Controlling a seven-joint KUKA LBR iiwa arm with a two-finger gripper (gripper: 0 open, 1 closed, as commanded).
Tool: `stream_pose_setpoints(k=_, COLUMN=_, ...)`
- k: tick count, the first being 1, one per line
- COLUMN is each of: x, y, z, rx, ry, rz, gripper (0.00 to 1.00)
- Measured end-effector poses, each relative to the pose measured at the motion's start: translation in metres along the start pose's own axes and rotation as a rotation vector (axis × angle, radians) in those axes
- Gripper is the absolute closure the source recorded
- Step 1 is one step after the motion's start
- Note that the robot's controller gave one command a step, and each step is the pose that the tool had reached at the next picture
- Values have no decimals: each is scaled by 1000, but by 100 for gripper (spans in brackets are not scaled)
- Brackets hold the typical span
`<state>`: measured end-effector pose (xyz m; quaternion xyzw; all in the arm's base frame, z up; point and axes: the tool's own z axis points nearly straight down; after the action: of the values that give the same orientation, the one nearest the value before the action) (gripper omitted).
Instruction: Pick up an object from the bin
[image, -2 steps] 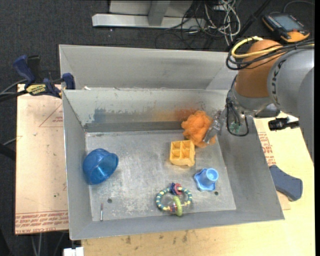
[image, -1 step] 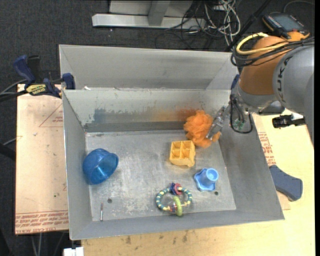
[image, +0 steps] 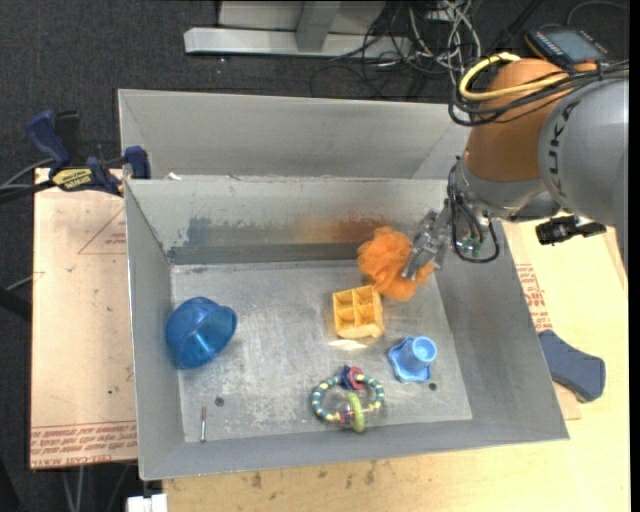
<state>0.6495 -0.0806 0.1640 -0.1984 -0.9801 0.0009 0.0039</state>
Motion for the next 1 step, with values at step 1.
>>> stream_pose_setpoints(k=1, x=-1, y=9, z=-28, rx=-7, ry=-17, rz=-39, gripper=100)
